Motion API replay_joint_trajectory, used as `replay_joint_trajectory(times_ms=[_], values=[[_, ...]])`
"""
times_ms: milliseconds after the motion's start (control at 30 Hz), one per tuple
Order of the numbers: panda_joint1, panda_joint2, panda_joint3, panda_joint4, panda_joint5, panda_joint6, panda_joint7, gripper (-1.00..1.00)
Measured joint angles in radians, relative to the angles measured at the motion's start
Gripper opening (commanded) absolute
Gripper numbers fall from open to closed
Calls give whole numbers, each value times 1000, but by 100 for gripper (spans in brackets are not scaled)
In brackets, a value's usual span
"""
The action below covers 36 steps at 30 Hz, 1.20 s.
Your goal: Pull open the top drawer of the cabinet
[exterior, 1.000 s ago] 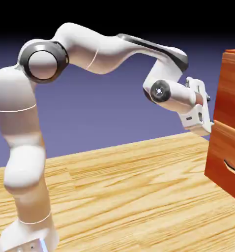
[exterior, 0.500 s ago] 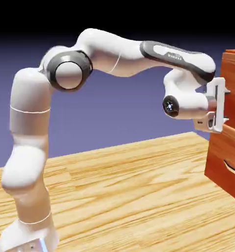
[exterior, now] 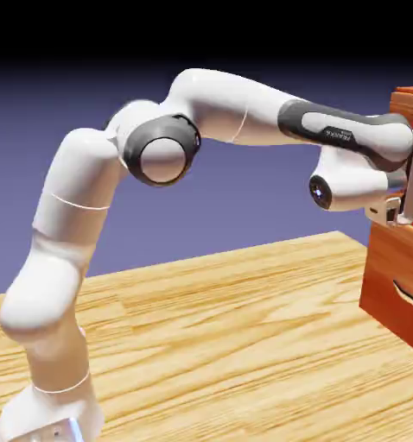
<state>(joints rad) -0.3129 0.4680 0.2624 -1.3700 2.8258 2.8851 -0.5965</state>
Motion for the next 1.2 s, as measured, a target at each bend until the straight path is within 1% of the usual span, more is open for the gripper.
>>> replay_joint_trajectory(times_ms=[33, 67, 133, 400, 767, 800, 900, 1200], values=[[7, 24, -1, 36, -3, 13, -1, 0], [11, 39, -2, 59, -5, 21, -2, -100], [11, 39, -2, 59, -5, 21, -2, -100], [-38, -155, 3, -231, 20, -83, 10, -100], [-93, -458, 0, -629, -3, -203, 96, -100], [-70, -485, -27, -663, -7, -213, 109, -100], [38, -490, -136, -670, -10, -218, 124, -100], [361, -442, -455, -612, -8, -205, 117, -100]])
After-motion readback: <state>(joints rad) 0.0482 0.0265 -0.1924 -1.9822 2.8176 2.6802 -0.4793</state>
